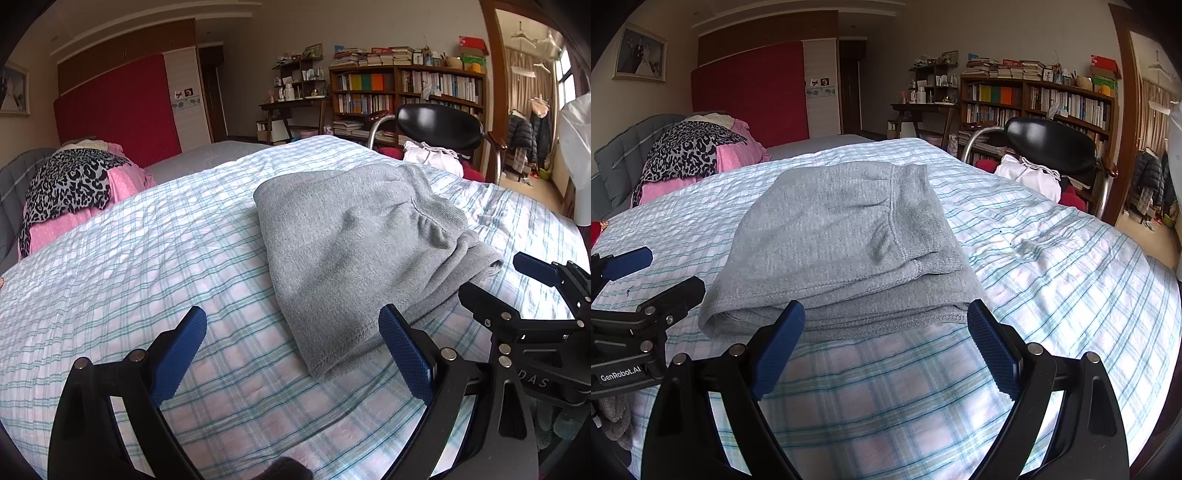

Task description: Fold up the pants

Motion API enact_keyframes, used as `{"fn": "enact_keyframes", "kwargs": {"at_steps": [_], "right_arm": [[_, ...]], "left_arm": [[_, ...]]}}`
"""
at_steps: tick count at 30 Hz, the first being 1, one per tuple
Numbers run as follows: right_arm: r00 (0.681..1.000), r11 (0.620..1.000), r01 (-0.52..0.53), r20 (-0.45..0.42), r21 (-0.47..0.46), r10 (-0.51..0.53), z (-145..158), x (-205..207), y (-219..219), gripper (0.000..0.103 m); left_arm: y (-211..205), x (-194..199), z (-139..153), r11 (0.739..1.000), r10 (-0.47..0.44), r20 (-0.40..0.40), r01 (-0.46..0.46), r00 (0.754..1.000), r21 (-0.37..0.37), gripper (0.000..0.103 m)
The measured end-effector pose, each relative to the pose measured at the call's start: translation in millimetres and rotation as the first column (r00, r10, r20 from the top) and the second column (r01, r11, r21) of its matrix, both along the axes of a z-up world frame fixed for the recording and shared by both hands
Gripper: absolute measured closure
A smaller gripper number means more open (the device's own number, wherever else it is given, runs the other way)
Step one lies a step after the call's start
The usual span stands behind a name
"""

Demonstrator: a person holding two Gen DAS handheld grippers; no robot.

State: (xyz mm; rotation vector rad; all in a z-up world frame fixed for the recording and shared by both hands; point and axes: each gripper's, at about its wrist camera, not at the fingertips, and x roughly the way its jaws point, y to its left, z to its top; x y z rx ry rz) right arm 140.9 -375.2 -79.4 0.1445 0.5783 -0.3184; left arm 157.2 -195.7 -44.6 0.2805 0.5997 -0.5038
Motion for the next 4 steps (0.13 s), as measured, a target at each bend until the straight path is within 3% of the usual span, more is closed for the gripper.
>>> {"fn": "enact_keyframes", "kwargs": {"at_steps": [4], "right_arm": [[1.0,0.999,0.018,0.004,0.044,-0.019,-3.8,-3.4,-9.1,0.012]], "left_arm": [[1.8,6.3,-4.6,1.0,0.012,-0.035,-0.012,0.999,-0.004,0.01]]}}
